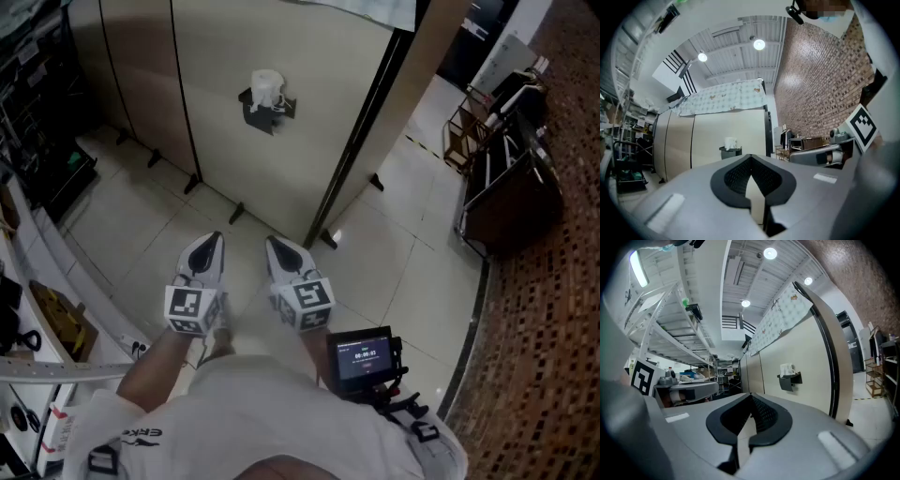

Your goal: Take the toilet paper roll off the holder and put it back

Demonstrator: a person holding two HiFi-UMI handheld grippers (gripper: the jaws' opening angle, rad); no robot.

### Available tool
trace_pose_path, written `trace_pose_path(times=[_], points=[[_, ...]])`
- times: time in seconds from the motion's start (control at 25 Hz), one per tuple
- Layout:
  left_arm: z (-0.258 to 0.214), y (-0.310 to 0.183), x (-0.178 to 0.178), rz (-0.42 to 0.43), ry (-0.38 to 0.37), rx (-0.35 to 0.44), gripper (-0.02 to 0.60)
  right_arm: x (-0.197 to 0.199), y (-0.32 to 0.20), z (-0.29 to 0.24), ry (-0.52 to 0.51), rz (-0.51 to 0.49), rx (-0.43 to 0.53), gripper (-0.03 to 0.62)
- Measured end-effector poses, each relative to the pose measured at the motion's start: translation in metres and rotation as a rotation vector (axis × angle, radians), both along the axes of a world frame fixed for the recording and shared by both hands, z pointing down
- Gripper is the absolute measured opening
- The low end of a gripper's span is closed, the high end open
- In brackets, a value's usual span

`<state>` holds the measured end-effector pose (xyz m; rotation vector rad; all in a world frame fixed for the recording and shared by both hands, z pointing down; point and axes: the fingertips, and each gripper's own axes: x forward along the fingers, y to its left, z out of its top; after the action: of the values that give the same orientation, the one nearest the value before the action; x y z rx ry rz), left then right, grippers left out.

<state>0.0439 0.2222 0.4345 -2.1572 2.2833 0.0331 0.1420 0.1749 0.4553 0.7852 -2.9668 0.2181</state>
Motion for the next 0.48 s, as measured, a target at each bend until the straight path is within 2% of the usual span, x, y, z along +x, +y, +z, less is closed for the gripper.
trace_pose_path(times=[0.2, 0.48], points=[[0.002, -0.033, -0.041, 0.019, -0.01, 0.032, 0.002, -0.04, -0.03, 0.008, 0.02, 0.01, -0.005, 0.014], [-0.013, -0.095, -0.119, 0.038, -0.011, 0.061, 0.002, -0.118, -0.091, -0.009, 0.027, 0.019, 0.033, 0.014]])
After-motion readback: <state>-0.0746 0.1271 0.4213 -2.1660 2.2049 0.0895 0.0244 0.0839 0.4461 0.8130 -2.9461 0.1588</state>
